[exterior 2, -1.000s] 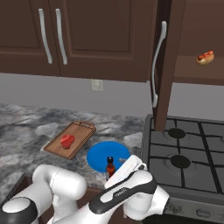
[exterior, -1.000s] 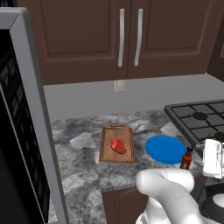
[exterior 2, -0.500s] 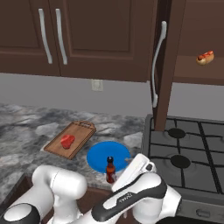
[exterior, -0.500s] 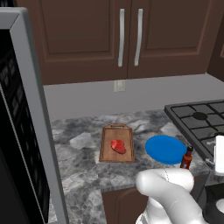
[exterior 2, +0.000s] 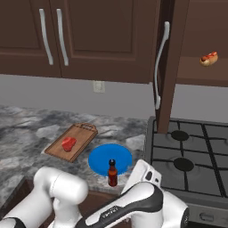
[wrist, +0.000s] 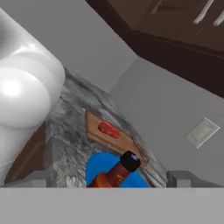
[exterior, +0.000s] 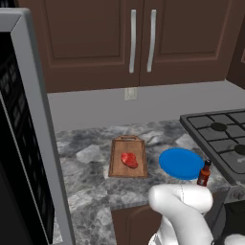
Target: Pick the steak from the plate and place it on the cutting board. Then pick the condiment bottle from the cabinet and place it next to the cutting board.
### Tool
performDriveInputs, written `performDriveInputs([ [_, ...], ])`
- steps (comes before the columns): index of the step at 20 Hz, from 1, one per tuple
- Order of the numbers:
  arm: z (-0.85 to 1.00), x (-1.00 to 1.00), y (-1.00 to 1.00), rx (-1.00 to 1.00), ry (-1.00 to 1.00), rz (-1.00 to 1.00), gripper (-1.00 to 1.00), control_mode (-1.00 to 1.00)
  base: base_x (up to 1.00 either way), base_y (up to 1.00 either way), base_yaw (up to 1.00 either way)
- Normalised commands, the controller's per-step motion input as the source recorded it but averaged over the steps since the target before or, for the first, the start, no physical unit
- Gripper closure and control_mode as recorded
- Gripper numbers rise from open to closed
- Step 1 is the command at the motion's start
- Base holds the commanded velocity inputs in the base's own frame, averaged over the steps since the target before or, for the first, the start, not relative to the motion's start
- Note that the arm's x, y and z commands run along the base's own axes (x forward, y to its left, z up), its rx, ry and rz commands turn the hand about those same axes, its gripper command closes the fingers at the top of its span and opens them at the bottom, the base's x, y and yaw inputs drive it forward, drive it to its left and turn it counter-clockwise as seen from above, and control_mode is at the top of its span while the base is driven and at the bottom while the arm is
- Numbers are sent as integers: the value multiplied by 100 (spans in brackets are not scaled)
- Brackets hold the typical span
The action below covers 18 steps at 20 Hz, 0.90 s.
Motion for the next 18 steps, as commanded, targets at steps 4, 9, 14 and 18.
performDriveInputs([
  [4,3,-48,0,-33,-32,-12,-100,-100,0,0,0],
  [9,28,-33,0,-45,-25,-18,-100,-100,0,0,0],
  [14,44,-20,1,-54,-18,-19,-100,-100,0,0,0],
  [18,52,-24,5,-52,-10,-16,-100,-100,0,0,0],
])
